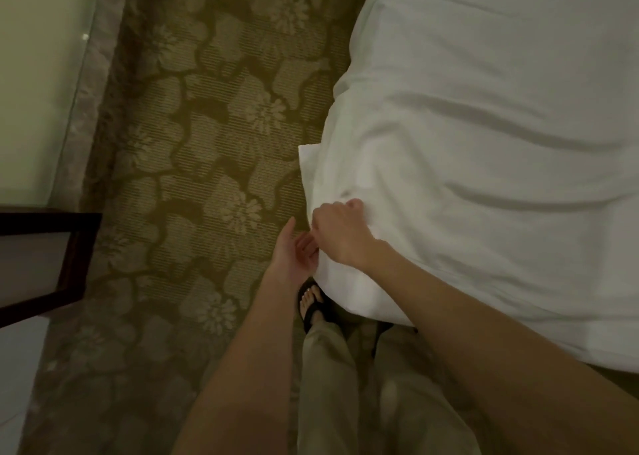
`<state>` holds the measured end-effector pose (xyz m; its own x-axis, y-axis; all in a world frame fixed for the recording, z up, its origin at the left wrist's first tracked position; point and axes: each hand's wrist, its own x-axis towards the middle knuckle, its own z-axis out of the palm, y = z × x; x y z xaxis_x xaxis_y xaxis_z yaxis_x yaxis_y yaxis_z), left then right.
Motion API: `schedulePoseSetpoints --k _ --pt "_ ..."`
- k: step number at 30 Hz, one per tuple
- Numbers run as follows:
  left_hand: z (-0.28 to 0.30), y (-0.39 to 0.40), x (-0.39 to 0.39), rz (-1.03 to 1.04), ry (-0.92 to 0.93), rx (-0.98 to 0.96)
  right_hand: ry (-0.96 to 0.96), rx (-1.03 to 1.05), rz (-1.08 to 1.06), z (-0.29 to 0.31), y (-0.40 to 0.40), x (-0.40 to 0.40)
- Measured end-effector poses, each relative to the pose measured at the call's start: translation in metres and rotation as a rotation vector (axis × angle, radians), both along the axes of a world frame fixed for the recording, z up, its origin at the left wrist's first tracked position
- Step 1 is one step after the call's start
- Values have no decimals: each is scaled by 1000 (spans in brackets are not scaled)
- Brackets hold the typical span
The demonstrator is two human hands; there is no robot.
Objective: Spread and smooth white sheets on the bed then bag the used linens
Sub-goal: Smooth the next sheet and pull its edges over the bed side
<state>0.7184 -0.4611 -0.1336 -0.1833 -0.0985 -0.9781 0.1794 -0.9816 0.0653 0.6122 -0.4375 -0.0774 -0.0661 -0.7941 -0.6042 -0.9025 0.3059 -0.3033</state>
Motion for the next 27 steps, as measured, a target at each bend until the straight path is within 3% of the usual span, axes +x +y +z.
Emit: schedulePoseSetpoints --k 2,4,7,12,13,15,17,20,21,23,27 --pt "0 -5 -6 -62 48 -45 -392 117 -174 12 8 -10" --pt "12 -13 -15 -235 37 -84 -608 223 -214 26 17 -14" --pt "29 -31 -29 -334 -40 -117 -733 288 -227 41 26 -21" --pt "46 -63 -55 -83 -180 -257 -782 356 -131 64 32 -52" --pt "50 -69 -60 -36 -249 -315 -786 362 -124 68 35 -56" --pt "63 -75 -72 -71 -437 -620 -729 312 -125 74 40 -65" --pt "88 -62 -92 -365 -467 -1035 -590 52 -257 78 45 -78" --pt "118 -14 -124 -913 -307 -1500 -499 -571 -925 99 46 -110" --pt "121 3 -133 -1013 -248 -1610 -497 -692 -1077 104 46 -126" --pt "119 31 -153 -1138 -153 -1679 -488 -660 -1187 107 53 -153" --pt "103 76 -173 -1505 -108 -1752 -280 -383 -939 93 84 -177"
